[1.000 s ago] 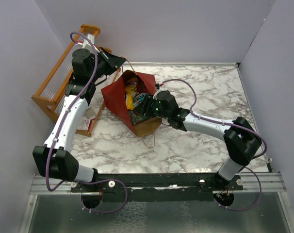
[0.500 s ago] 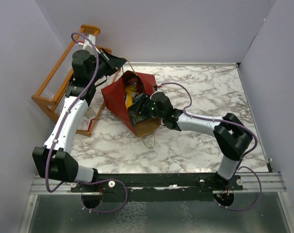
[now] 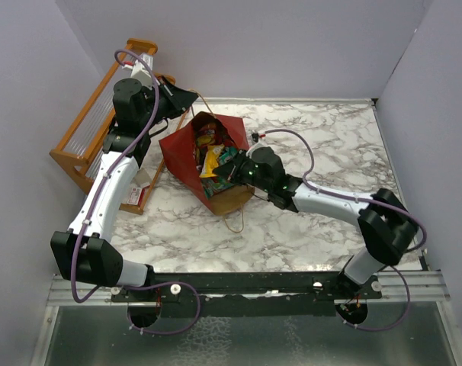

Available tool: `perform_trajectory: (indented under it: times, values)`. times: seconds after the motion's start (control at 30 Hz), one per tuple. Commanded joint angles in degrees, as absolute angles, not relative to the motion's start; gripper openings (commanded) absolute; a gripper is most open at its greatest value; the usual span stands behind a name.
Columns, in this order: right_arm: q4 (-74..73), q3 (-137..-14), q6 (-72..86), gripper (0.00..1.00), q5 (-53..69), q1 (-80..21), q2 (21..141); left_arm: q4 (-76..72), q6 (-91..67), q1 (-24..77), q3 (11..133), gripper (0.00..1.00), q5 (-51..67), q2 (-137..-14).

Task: Take the snacks out of the paper bag
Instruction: Take out the snack from the paper bag.

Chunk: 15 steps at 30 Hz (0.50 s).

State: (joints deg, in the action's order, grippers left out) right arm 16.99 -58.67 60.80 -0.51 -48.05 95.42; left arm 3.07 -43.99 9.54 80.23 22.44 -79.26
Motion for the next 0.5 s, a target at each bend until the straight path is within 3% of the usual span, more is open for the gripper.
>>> perform_trajectory:
  times: [0.0,0.23,0.47]
  values:
    - [14.63,-54.55,45.51,0.01,2.91,-48.43,85.09,0.87,-40.92,9.76,83.00,0.00,19.62,-77.55]
    - [4.00,-45.33,21.32,0.01,11.43,-48.43,66.62,1.24,-38.79,9.74,83.26,0.00,18.41,-79.01]
    - [-11.50,-45.02,14.83,0.01,-14.90,-48.34,47.92,1.65,-36.71,9.84,82.27,0.00,18.22,-80.05]
